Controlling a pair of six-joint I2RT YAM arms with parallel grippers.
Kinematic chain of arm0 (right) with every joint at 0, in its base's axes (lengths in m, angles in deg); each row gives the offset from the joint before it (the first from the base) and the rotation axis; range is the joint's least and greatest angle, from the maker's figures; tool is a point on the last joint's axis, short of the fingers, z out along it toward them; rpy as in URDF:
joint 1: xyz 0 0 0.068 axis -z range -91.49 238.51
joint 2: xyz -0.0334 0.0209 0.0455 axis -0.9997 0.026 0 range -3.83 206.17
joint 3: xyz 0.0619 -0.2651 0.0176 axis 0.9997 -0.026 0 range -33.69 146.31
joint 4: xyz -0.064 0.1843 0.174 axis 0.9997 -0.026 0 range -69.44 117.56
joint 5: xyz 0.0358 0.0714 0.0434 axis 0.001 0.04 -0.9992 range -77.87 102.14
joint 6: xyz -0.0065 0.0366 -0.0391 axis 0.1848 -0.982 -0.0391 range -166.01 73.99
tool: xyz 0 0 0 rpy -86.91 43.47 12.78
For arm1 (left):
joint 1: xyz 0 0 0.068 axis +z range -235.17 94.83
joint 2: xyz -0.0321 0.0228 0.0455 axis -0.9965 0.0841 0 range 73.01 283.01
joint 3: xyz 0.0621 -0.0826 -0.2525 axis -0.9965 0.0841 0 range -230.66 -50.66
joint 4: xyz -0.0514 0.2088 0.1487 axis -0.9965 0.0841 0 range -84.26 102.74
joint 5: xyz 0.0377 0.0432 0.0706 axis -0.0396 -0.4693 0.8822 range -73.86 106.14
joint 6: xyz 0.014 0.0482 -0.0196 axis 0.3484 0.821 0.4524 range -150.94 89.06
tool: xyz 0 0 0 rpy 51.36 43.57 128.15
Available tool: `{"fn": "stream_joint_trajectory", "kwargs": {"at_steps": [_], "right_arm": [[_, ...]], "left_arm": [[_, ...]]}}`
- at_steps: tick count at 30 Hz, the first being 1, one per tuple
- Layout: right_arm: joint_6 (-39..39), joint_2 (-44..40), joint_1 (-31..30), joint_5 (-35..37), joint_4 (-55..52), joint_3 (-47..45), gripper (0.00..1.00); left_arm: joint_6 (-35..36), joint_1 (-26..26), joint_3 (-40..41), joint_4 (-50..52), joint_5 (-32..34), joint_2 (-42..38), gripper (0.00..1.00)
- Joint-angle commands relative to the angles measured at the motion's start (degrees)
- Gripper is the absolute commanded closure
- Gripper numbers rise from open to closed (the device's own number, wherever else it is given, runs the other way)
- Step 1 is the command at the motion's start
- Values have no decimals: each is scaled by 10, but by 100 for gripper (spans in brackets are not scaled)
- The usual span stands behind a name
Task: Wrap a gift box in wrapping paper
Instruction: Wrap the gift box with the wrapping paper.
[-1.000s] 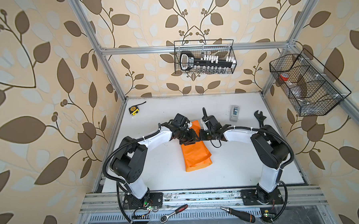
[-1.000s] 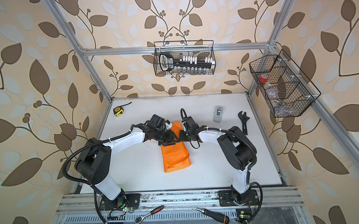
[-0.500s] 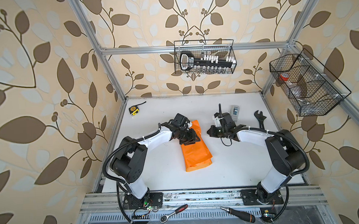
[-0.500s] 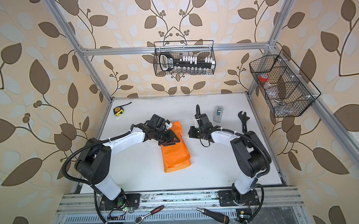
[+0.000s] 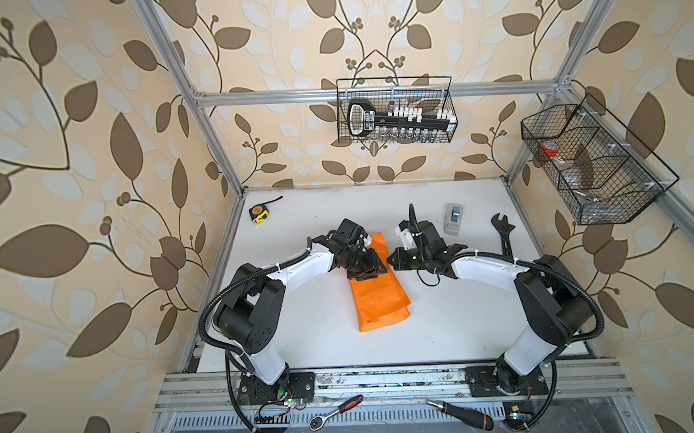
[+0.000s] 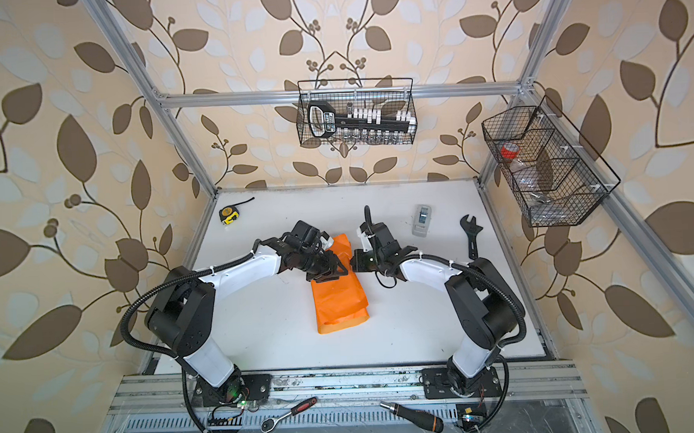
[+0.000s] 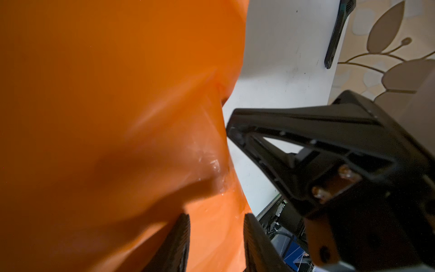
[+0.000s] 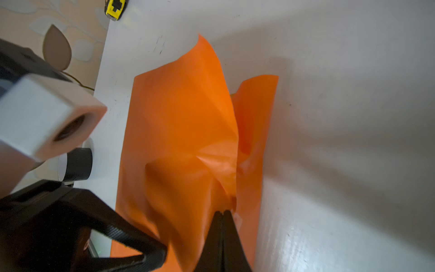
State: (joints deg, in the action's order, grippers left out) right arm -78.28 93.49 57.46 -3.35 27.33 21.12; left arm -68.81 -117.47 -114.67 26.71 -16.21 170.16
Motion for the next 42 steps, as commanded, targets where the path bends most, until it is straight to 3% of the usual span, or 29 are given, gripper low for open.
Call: {"fn": "stream_joint_trajectory", "kwargs": {"at_steps": [1,21,27,30,36,42], "right_arm": [[-9,30,-6,-16,9,23,97],[-48,110,-29,-26,63,22,100],[-44,102,-11,-20,64,1,100],[-36,71,13,-32,67,-26,92],[3,-33,46,-44,40,-86,58],[31,-130,42,-39,3,-129,44]], "left_arm": [[3,-13,19,76,48,35,59],[0,-17,14,75,51,40,58],[0,-20,7,76,49,43,58],[3,-20,-5,82,49,44,58],[9,-22,-30,96,48,40,59],[22,-21,-79,129,49,32,58]]}}
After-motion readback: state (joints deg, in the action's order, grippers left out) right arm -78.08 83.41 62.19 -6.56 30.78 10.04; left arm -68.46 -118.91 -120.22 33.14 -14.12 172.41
